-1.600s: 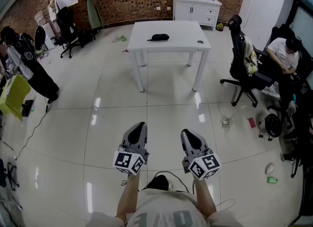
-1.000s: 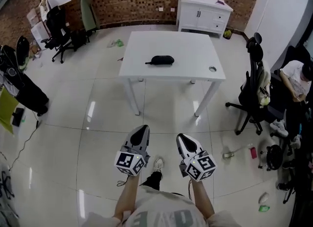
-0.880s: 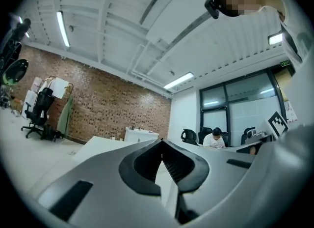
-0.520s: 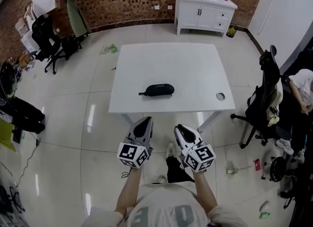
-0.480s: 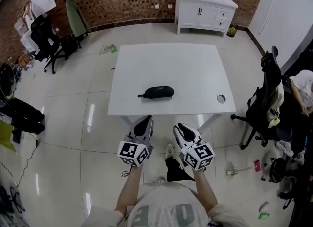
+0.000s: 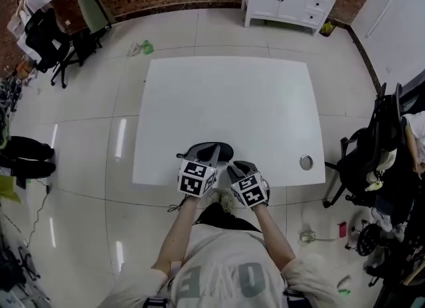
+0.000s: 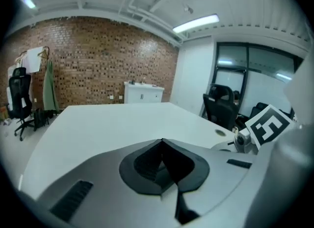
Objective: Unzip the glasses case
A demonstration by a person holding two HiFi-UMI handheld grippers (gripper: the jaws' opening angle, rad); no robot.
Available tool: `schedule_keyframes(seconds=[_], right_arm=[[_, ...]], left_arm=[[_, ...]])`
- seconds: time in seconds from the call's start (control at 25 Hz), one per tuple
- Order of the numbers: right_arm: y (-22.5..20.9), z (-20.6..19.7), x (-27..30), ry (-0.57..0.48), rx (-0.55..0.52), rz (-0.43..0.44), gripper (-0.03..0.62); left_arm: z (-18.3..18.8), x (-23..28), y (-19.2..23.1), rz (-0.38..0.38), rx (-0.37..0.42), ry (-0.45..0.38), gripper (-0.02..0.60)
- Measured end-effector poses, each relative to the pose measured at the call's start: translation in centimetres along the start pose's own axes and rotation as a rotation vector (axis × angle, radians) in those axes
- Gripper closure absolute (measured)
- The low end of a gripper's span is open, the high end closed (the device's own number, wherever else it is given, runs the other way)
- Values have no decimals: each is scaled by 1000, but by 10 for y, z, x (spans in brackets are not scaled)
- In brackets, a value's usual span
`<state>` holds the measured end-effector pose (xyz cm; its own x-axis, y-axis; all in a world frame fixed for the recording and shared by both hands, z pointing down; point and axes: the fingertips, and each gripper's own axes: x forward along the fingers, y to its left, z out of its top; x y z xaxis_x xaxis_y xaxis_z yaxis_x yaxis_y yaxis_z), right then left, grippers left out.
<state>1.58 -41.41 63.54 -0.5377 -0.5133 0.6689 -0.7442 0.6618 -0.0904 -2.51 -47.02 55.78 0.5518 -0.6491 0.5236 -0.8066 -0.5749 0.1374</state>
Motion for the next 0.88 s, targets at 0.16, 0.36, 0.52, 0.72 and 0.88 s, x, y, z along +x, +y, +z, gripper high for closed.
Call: schedule_keyframes(seconds=[0.16,0.36,0.52,0.72,0.88], right_arm=[[-6,7,20,91,-56,2,533],[-1,12,27,139,-94,-17,534],[-3,11,24,131,-89,-4,592],[-26,8,22,147,-89,-49,593],[-49,15,26,144,-91,-89,592]], left_arm=[[-8,27,14,-15,21,153,578],[-18,34,12,-4,98,241,578],[-20,34,12,-7,115,237,578],[-21,37,10,-2,135,227,578],[-21,39,6,-13,122,218,578]])
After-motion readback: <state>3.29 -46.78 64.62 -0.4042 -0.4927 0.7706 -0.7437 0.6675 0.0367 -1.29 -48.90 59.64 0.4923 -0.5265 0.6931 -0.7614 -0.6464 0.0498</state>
